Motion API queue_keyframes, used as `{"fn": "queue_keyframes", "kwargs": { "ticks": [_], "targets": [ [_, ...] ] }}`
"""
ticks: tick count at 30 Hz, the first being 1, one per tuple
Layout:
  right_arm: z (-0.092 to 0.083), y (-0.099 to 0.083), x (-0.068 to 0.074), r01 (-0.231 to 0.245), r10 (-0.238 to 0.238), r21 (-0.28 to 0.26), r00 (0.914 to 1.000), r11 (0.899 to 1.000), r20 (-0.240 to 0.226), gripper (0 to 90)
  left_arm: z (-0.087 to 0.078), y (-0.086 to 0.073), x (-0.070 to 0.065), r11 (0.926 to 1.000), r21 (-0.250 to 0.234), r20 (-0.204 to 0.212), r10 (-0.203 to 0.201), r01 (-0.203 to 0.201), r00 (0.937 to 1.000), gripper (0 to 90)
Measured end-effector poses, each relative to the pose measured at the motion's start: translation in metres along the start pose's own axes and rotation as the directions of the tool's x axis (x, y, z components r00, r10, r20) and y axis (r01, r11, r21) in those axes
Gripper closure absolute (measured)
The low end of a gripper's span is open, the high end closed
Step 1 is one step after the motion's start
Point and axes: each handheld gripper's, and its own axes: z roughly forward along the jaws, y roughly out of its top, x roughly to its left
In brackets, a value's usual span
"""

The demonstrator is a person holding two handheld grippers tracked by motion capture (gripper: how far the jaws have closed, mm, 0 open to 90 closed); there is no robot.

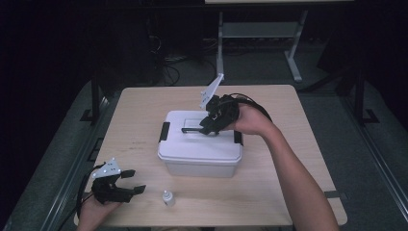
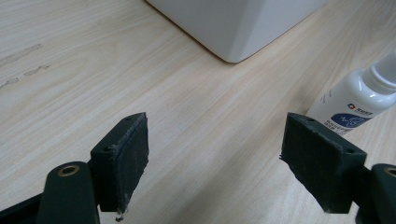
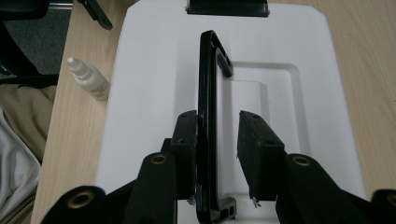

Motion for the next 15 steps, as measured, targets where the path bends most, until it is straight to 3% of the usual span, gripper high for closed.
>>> {"fn": "queue_keyframes", "kwargs": {
  "ticks": [5,15],
  "targets": [
    [0.0052,0.0032,0.0017,0.018,-0.018,0.005,0.9998,1.0,-0.005,67.9,0.0013,0.0007,-0.0007,1.0,0.006,0.0,0.002,-0.002,1.0,22.8],
    [0.0093,0.0058,0.0052,0.038,-0.039,0.016,0.999,0.999,0.021,76.5,0.0007,0.003,-0.0008,0.9999,0.001,0.0,0.01,-0.01,0.9999,23.3]
  ]
}}
